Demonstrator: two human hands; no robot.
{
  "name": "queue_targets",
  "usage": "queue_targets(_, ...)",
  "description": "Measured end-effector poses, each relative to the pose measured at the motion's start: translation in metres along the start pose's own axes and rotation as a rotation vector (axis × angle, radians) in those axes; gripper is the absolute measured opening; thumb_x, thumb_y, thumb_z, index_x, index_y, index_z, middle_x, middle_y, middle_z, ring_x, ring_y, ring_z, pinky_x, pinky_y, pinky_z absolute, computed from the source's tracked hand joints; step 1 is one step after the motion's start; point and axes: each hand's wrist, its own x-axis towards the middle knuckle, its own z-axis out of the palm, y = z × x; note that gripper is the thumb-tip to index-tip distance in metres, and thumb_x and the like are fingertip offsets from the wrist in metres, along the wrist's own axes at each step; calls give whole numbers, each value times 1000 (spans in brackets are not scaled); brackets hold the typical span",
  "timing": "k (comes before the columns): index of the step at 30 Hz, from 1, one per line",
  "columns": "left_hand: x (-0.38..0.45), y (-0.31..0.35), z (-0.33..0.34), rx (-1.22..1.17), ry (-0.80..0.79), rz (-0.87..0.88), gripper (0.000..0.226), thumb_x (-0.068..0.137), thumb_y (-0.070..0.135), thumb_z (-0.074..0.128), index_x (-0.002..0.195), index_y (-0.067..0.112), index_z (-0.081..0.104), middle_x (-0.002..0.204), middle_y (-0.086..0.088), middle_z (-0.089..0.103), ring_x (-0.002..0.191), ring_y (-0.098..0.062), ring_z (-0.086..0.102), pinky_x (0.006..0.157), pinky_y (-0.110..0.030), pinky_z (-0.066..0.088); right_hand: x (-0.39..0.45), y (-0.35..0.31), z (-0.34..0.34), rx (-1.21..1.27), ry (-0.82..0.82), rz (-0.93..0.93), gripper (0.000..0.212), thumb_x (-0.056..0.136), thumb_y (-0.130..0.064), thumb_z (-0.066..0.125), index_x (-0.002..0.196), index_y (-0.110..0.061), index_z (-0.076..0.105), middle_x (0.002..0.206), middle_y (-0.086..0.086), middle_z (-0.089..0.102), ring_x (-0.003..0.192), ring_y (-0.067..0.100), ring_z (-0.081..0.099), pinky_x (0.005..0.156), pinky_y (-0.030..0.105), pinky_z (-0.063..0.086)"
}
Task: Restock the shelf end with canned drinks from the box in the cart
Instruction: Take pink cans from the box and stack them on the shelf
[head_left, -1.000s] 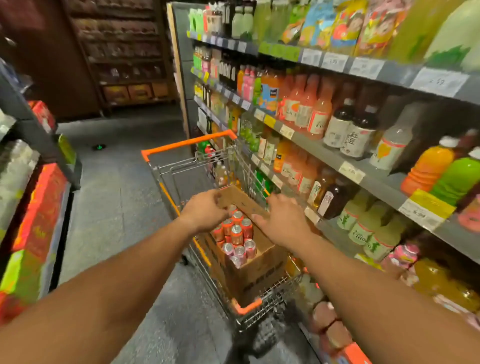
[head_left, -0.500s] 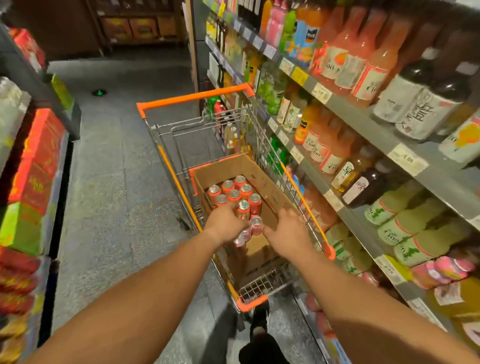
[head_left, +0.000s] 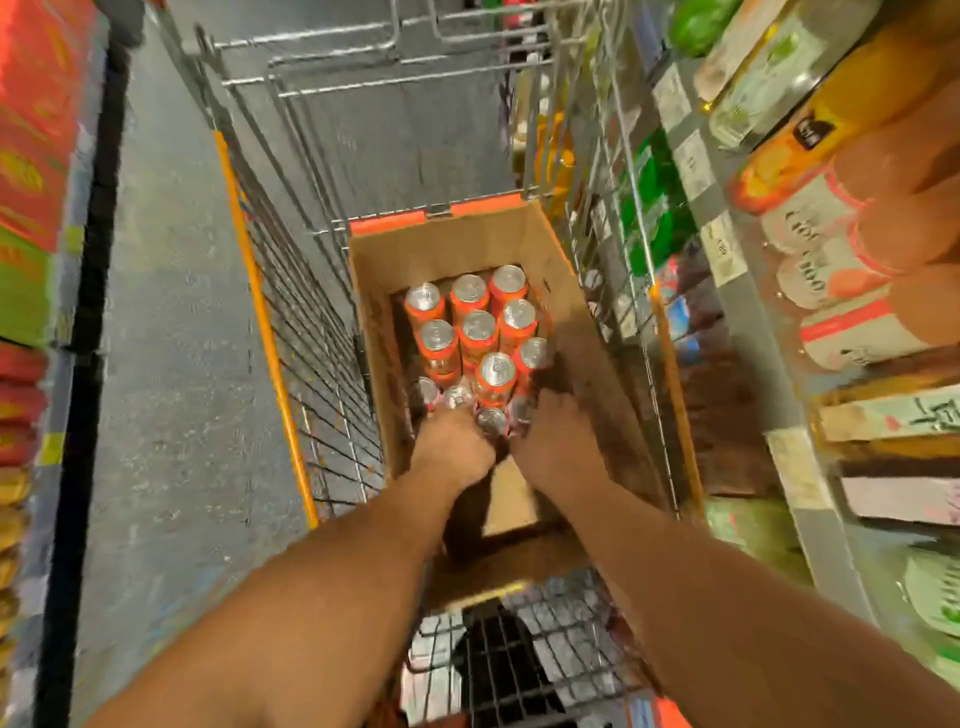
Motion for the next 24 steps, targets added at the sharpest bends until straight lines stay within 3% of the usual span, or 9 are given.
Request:
queue_targets(3, 42, -11, 34, 91, 8, -114, 48, 84, 28, 59, 129, 12, 54, 132, -18, 55, 123, -39, 52, 103, -39, 44, 41, 13, 43, 24, -76, 103, 44, 80, -22, 61, 120, -8, 50, 118, 15, 49, 109, 35, 48, 94, 44, 43)
queue_targets(7, 77, -24, 74, 268, 1, -70, 58, 84, 26, 61, 138, 14, 45, 135, -16, 51, 126, -36, 45, 101, -40, 42, 79, 28, 90, 48, -151, 196, 54, 82, -14, 61, 133, -4, 43, 132, 21, 43, 119, 39, 46, 99, 45, 40)
queue_targets(9, 89, -29, 88, 335, 2, -53, 63, 83, 25, 60, 142, 15, 40, 135, -13, 50, 125, -35, 45, 99, -39, 43, 91, 37, 109, 70, -121, 217, 50, 88, -19, 47, 135, -3, 43, 136, 25, 43, 123, 41, 43, 103, 44, 34)
queue_targets(11, 98, -30, 101, 352, 1, -80, 69, 84, 24, 57, 148, 13, 32, 137, -13, 47, 126, -34, 43, 98, -39, 43, 99, 43, 123, 81, -102, 229, 67, 86, -33, 16, 136, 1, 44, 139, 28, 43, 128, 40, 42, 107, 43, 32)
queue_targets(12, 102, -29, 107, 358, 8, -93, 68, 87, 23, 54, 149, 13, 30, 138, -13, 45, 127, -33, 42, 98, -39, 43, 104, 45, 129, 61, -140, 237, 70, 87, -34, 11, 140, 1, 40, 142, 26, 41, 131, 37, 40, 109, 42, 30)
queue_targets(14, 111, -27, 115, 377, 41, -106, 60, 91, 20, 47, 148, 13, 30, 137, -12, 44, 125, -32, 42, 94, -39, 44, 114, 51, 140, 8, -211, 231, 54, 97, -27, 35, 147, -8, 31, 148, 17, 36, 136, 31, 35, 112, 41, 30)
queue_targets(16, 118, -28, 118, 392, 76, -107, 53, 93, 17, 43, 145, 14, 35, 135, -12, 45, 123, -32, 43, 91, -39, 44, 123, 54, 148, 29, -239, 256, 59, 94, -25, 51, 148, -14, 29, 149, 12, 34, 136, 27, 35, 112, 41, 32)
queue_targets(24, 128, -37, 124, 378, 181, -66, 38, 95, 15, 41, 131, 16, 51, 122, -9, 53, 113, -30, 49, 85, -40, 42, 134, 56, 169, 45, -125, 327, 50, 95, -24, 59, 139, -9, 40, 138, 13, 48, 123, 28, 53, 96, 38, 46)
